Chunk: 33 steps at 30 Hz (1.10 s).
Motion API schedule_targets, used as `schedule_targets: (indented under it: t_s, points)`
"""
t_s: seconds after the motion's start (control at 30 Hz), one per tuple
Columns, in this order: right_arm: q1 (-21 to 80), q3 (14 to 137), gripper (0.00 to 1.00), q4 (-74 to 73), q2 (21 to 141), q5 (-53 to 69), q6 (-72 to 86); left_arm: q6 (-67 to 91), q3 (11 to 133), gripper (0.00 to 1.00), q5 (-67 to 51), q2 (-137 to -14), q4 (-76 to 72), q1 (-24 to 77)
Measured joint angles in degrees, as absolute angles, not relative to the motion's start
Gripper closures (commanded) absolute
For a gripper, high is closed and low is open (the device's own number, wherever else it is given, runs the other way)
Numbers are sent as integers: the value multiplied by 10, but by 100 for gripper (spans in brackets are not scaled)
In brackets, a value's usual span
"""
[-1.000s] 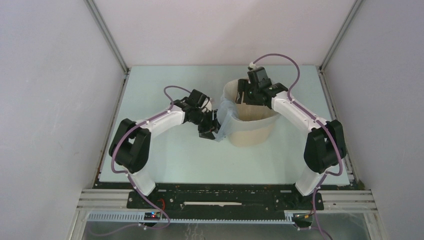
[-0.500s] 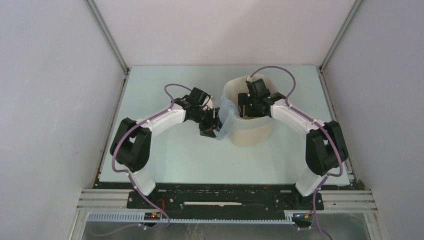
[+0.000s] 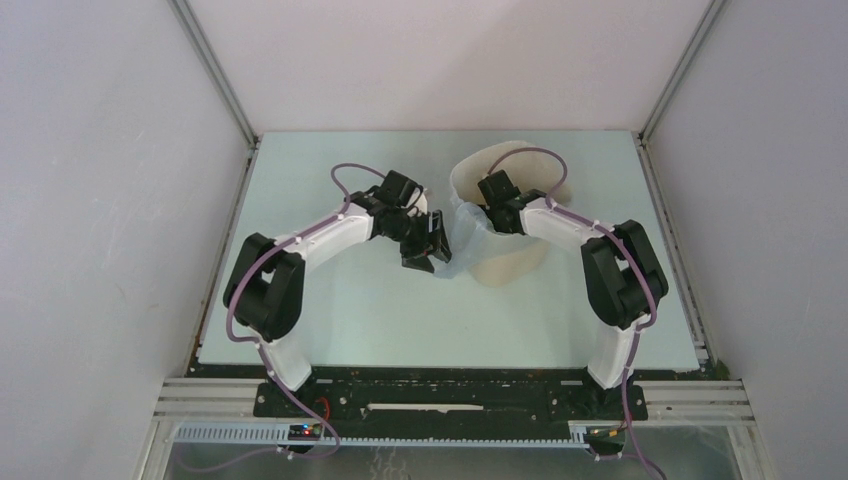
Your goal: Put the trash bags into the trash bin
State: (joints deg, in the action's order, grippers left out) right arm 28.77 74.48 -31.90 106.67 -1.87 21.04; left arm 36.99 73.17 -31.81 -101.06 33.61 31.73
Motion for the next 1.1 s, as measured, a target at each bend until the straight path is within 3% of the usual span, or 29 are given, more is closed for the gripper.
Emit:
schedule_targets:
  t_s: [0.33, 0.7, 1.1]
  points:
    - [285, 758, 16, -337, 1021, -25, 220, 371, 740, 29, -322, -1037, 335, 328]
    - [275, 758, 15, -326, 1087, -9, 226, 386, 740, 23, -327, -1040, 305, 340]
    - [272, 766, 15, -368, 966, 5, 230, 351, 708, 11, -297, -981, 312, 340]
